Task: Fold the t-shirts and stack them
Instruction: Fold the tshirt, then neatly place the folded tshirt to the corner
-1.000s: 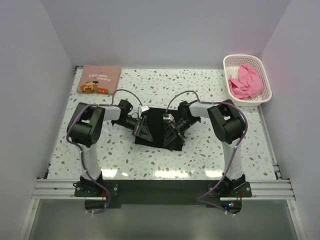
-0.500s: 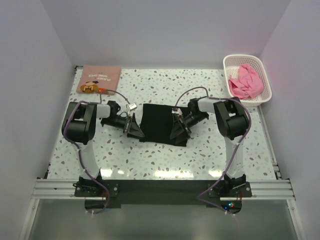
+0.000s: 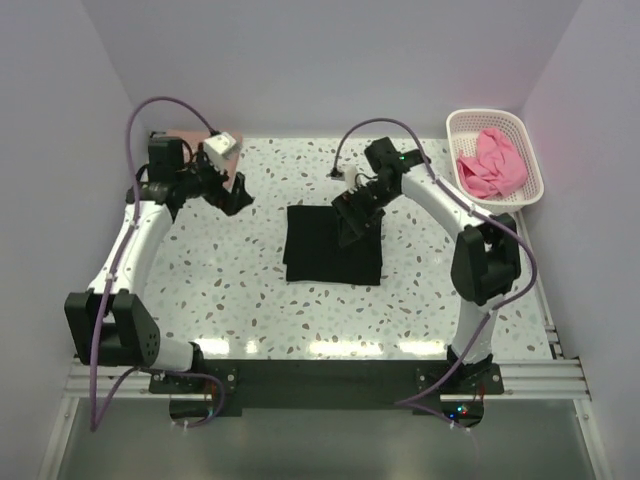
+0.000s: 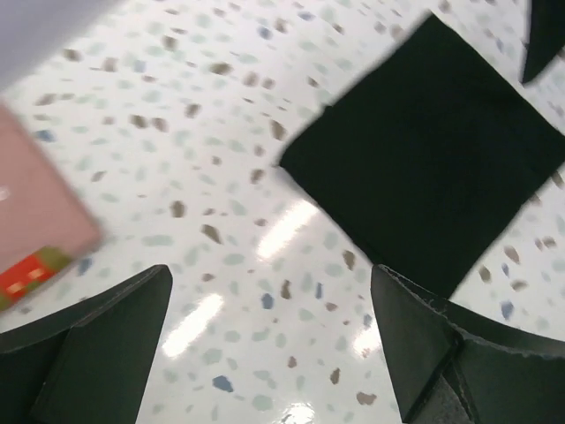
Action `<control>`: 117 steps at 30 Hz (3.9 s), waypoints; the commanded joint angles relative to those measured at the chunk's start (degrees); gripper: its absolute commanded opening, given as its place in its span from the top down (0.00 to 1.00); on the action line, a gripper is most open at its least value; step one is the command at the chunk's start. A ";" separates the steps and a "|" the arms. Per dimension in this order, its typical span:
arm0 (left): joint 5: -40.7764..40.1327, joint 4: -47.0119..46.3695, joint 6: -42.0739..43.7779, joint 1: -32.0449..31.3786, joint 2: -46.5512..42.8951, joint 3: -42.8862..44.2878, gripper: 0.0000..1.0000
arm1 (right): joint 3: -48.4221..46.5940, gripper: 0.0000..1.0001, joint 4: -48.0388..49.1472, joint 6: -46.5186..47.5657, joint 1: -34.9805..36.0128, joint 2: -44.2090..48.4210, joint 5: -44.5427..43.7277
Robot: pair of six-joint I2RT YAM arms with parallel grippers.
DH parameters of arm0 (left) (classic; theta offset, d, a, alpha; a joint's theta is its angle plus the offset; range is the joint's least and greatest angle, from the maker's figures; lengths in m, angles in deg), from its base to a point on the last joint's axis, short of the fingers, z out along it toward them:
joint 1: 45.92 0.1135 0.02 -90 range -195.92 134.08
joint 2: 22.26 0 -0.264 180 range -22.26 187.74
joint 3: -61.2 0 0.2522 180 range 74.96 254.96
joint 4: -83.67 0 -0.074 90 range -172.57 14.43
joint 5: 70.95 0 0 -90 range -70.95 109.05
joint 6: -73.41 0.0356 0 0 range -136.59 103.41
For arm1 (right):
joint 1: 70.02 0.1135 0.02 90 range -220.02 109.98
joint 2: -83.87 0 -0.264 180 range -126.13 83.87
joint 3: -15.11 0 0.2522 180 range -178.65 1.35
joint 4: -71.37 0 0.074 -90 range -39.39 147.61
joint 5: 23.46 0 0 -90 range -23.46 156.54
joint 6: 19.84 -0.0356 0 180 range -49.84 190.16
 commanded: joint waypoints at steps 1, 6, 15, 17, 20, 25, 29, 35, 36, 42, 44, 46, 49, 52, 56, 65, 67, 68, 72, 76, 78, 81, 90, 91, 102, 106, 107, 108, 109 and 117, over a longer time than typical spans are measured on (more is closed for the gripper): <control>-10.93 -8.09 -12.58 4.54 -1.42 2.07 0.00 | -0.52 0.10 9.22 2.46 9.32 5.02 -17.66; 5.62 7.26 -18.34 13.06 9.90 10.16 0.00 | 0.45 0.17 16.19 3.97 20.13 4.06 -31.55; 4.35 4.57 -20.54 17.82 10.89 -0.38 0.00 | -1.84 0.38 18.74 4.77 32.45 -3.94 -37.91; 4.00 4.04 -20.20 17.74 10.18 -2.40 0.00 | -1.49 0.44 19.36 4.67 33.76 -5.70 -38.87; 2.42 3.08 -20.02 17.82 9.83 -4.60 0.00 | -0.87 0.51 21.03 5.03 34.82 -7.54 -39.14; 0.66 2.46 -19.58 17.74 9.39 -7.59 0.00 | -2.27 0.55 22.26 5.03 36.14 -10.71 -38.97; -0.31 1.93 -19.23 17.82 9.04 -9.43 0.00 | -2.80 0.66 22.79 4.94 36.23 -14.31 -39.23; 2.50 0.71 -19.31 17.74 8.95 -12.60 0.00 | -1.57 1.00 23.49 5.73 36.14 -13.70 -38.88; 4.33 0.09 -20.53 17.65 9.04 -14.08 0.00 | -1.75 1.00 23.23 5.90 36.14 -12.31 -38.18; 16.03 -13.16 -35.43 16.16 12.72 -21.55 0.00 | 1.05 1.00 25.16 6.69 34.48 -4.48 -32.57; 18.22 -22.44 -44.39 14.84 13.60 -24.19 0.00 | 1.85 1.00 25.95 6.87 33.07 -2.02 -30.97; 18.50 -29.58 -48.83 11.60 14.92 -25.17 0.00 | 2.73 1.00 26.13 7.05 31.93 -0.35 -29.39; 17.62 -37.41 -53.93 6.76 17.56 -24.82 0.00 | 3.43 1.00 25.69 7.57 30.70 1.23 -26.67; 16.31 -46.89 -62.18 3.85 20.11 -26.31 0.00 | 4.23 1.00 25.51 7.66 29.55 2.03 -24.82; 14.28 -58.61 -75.00 2.00 23.36 -29.12 0.00 | 4.58 1.00 24.81 7.40 28.59 2.65 -23.94; 12.87 -64.95 -88.29 -6.87 32.23 -28.51 0.00 | 1.95 1.00 27.70 3.19 28.58 0.81 -22.79; 13.14 -64.26 -89.45 -6.87 33.29 -28.07 0.00 | 0.63 1.00 28.41 2.74 28.85 -0.07 -23.23; 12.88 -63.64 -89.45 -6.87 33.99 -26.77 0.00 | 0.28 1.00 28.94 2.65 28.85 -0.16 -23.15; 9.54 -61.80 -89.36 -6.87 34.26 -22.98 0.11 | 1.67 1.00 31.04 2.74 28.94 0.45 -22.97; 5.76 -62.41 -89.72 -7.66 35.84 -18.33 0.33 | 2.56 1.00 32.36 1.51 29.11 -0.07 -23.32; 4.27 -62.32 -89.28 -8.37 37.60 -16.74 0.45 | 2.47 1.00 33.07 1.07 29.11 -0.60 -24.11; 0.84 -59.43 -87.44 -9.16 39.45 -13.40 0.73 | 2.03 1.00 34.04 0.46 29.11 -1.22 -25.34; -13.90 -21.12 -48.73 -10.48 36.55 10.83 1.00 | -1.58 0.45 26.40 -4.11 22.97 0.97 -29.12; -15.85 -18.14 -46.23 -10.30 36.37 13.13 1.00 | -0.62 0.38 25.78 -3.85 20.70 1.85 -29.47; -28.44 -0.71 -19.53 -6.80 42.25 45.71 1.00 | 4.57 0.01 17.69 1.07 11.45 10.81 -33.07; -32.30 1.04 -14.58 -5.82 46.11 55.84 1.00 | 6.25 0.01 17.60 1.68 10.13 12.31 -33.69; -33.00 1.92 -13.61 -5.73 46.74 57.61 1.00 | 6.42 0.01 17.60 1.95 10.04 12.49 -33.95; -34.31 1.67 -11.86 -5.73 46.92 59.02 1.00 | 6.42 0.01 17.60 2.38 10.13 12.67 -34.13; -34.85 0.62 -10.97 -5.73 46.66 59.03 1.00 | 6.51 0.01 17.69 2.56 9.95 13.10 -34.57; -40.55 -5.80 -3.33 -5.38 42.54 54.74 1.00 | 6.78 0.01 17.78 3.79 9.95 13.99 -35.71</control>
